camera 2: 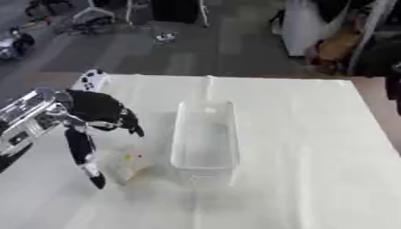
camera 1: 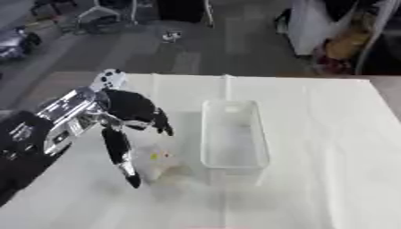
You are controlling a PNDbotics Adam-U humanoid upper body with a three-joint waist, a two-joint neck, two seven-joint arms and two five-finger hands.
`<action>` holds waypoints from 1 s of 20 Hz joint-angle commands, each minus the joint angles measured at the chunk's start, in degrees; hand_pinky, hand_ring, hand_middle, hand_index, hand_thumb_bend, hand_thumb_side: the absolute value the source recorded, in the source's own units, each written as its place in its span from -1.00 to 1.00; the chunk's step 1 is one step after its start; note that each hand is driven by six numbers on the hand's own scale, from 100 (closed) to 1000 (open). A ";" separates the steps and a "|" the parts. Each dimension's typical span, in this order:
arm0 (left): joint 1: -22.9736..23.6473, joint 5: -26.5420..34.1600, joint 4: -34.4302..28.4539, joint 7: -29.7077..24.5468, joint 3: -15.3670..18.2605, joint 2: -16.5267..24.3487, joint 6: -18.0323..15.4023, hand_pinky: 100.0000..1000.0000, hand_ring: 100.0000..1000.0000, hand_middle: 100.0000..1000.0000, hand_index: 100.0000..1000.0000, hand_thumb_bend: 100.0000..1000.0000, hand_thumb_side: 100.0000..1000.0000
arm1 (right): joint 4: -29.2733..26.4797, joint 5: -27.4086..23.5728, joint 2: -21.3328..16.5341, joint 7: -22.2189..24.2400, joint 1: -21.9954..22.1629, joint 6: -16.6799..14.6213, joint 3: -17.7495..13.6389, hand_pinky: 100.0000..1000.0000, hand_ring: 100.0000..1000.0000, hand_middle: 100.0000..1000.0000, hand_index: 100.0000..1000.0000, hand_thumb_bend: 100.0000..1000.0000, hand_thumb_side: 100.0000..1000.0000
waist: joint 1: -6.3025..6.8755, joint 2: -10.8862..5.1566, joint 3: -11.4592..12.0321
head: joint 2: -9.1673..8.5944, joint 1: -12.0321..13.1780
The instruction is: Pick up objects on the table and place them in the box.
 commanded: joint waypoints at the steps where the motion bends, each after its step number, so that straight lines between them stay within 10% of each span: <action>1: -0.72 -1.14 -0.58 0.50 0.45 1.84 -4.92 -1.00 -0.14 0.24 0.71 1.00 0.59 | -0.75 0.25 -0.16 0.10 -1.22 0.01 -0.06 -0.91 -0.31 -0.10 0.09 -0.16 1.00 | 0.11 -0.64 -0.04 | 0.10 -0.03; 19: 2.35 -24.31 4.09 17.96 0.34 -0.90 -4.26 -1.00 -0.04 0.32 0.75 1.00 0.81 | -0.75 0.46 -0.04 1.14 -1.41 -0.06 0.01 -0.92 -0.31 -0.10 0.08 -0.16 1.00 | -0.15 -0.39 -0.07 | -0.23 0.14; 20: 2.55 -24.85 4.92 18.61 0.35 -1.14 -4.24 -0.77 0.04 0.39 0.76 1.00 0.81 | -0.75 0.47 -0.04 1.19 -1.41 -0.06 0.00 -0.92 -0.31 -0.10 0.08 -0.16 1.00 | -0.18 -0.38 -0.07 | -0.26 0.14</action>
